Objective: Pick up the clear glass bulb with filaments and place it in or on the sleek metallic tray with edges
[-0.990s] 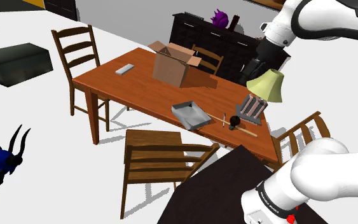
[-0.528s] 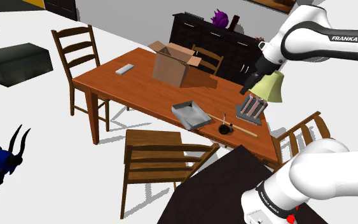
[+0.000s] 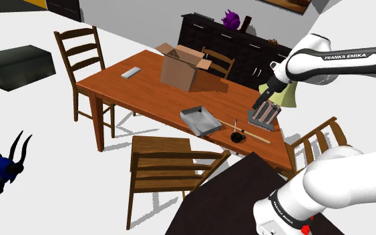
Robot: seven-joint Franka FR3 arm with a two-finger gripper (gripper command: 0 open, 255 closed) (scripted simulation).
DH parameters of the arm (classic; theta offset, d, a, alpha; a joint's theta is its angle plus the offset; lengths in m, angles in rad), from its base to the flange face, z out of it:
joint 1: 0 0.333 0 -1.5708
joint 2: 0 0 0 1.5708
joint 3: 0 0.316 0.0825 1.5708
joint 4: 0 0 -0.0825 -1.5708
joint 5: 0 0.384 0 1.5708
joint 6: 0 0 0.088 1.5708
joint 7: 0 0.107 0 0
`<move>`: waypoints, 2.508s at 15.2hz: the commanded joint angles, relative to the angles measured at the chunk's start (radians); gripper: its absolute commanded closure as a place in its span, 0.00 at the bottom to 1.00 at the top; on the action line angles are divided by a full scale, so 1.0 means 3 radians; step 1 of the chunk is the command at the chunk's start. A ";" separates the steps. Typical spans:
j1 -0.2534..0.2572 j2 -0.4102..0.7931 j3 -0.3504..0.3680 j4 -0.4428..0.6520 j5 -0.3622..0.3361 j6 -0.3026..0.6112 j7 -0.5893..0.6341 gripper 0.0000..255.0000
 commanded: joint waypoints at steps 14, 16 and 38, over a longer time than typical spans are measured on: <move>0.0899 0.2284 -0.1662 0.0563 0.2423 0.1180 -0.2930 0.00; 0.0607 0.2709 -0.1418 0.0783 0.3053 0.1078 -0.3485 0.00; 0.0146 0.3278 -0.0877 0.1029 0.3819 0.1130 -0.4055 1.00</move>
